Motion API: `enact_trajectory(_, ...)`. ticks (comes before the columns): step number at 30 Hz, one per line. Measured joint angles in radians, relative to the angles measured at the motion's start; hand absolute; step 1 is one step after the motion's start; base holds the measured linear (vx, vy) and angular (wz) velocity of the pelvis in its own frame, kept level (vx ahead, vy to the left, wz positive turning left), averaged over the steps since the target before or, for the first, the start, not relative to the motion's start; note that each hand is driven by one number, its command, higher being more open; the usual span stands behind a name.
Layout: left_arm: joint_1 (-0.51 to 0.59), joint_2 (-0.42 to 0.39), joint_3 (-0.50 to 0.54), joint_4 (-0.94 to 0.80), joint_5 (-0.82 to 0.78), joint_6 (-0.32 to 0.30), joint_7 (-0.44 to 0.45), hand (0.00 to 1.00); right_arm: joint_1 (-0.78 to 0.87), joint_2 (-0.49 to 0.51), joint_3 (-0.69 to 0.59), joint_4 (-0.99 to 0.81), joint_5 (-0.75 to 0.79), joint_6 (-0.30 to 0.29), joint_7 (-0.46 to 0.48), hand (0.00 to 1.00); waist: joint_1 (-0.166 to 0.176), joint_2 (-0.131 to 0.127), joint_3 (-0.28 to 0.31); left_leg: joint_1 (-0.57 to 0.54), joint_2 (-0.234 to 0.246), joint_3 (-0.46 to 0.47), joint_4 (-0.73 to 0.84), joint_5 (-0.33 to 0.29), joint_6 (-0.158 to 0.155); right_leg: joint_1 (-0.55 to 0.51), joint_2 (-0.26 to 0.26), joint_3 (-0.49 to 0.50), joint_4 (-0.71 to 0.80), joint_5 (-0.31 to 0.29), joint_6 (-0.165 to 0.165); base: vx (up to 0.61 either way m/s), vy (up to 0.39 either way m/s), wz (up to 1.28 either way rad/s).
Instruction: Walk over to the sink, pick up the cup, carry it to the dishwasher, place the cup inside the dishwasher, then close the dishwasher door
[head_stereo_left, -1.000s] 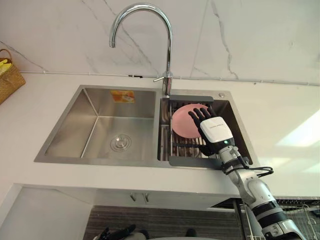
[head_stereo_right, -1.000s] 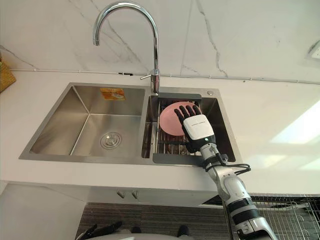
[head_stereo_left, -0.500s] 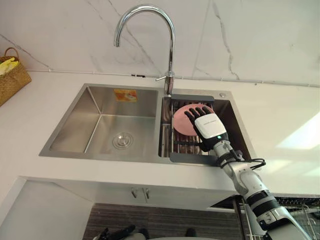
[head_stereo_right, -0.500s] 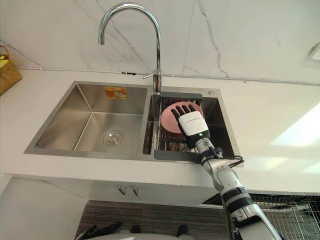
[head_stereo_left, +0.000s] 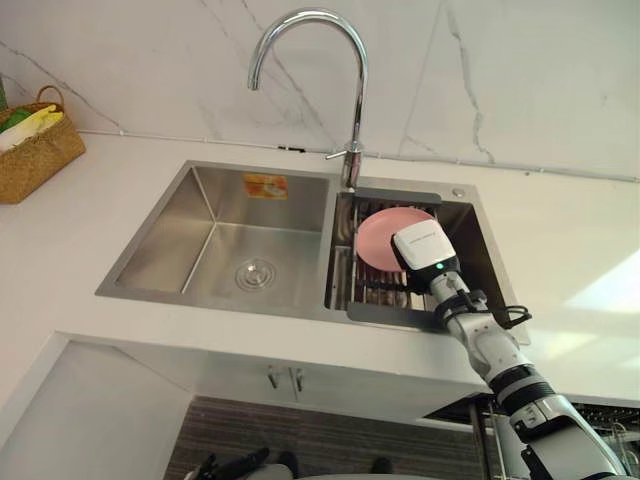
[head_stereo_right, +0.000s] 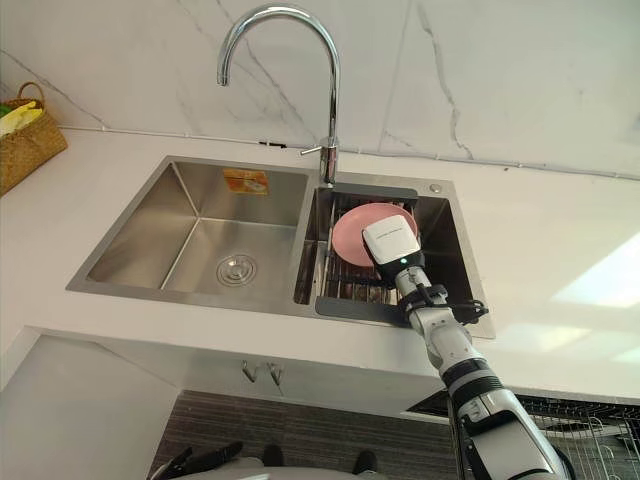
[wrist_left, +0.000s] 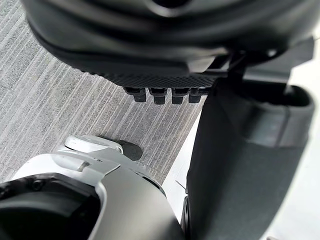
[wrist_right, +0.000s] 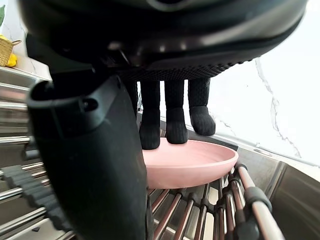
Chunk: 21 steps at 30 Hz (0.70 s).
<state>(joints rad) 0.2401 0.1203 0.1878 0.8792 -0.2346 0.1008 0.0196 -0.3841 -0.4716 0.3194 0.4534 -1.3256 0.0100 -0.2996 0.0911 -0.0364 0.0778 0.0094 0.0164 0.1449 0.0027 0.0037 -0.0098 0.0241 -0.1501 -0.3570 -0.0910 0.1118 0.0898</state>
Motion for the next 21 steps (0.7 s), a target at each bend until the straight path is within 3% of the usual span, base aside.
enact_trajectory(10, 0.000, 0.000, 0.002, -0.001, 0.000, -0.007, 0.000, 1.00, -0.011, -0.044, -0.011, -0.044, 0.006, -0.023, -0.037, 0.00, -0.009, 0.001, 0.000, 0.003, -0.004, -0.007, 0.003, -0.005, 0.007, 0.003, 0.000, 0.002, 0.000, 0.009, 0.004, 0.01, 0.003, -0.01)
enact_trajectory(11, 0.001, 0.000, 0.002, -0.001, 0.000, -0.007, 0.000, 1.00, -0.011, -0.046, -0.011, -0.061, 0.008, -0.032, -0.038, 1.00, -0.011, 0.001, 0.000, 0.004, -0.004, -0.006, 0.005, -0.005, 0.007, 0.003, -0.002, 0.003, 0.000, 0.009, 0.004, -0.06, 0.014, -0.03)
enact_trajectory(16, 0.010, 0.000, 0.002, -0.001, 0.000, -0.008, 0.000, 1.00, -0.010, -0.048, -0.012, -0.158, 0.094, -0.071, -0.009, 1.00, -0.022, 0.004, 0.002, 0.006, -0.001, 0.001, 0.009, -0.006, 0.004, 0.003, -0.001, 0.009, 0.000, 0.002, 0.003, -0.07, -0.001, -0.05)
enact_trajectory(21, 0.013, 0.000, 0.003, -0.002, -0.002, -0.006, -0.001, 1.00, 0.002, -0.051, -0.057, -0.201, 0.249, -0.123, 0.101, 1.00, -0.027, 0.007, 0.001, 0.007, 0.002, 0.001, 0.010, -0.006, 0.002, 0.004, 0.001, 0.008, 0.000, 0.000, 0.004, 0.00, 0.000, 0.00)
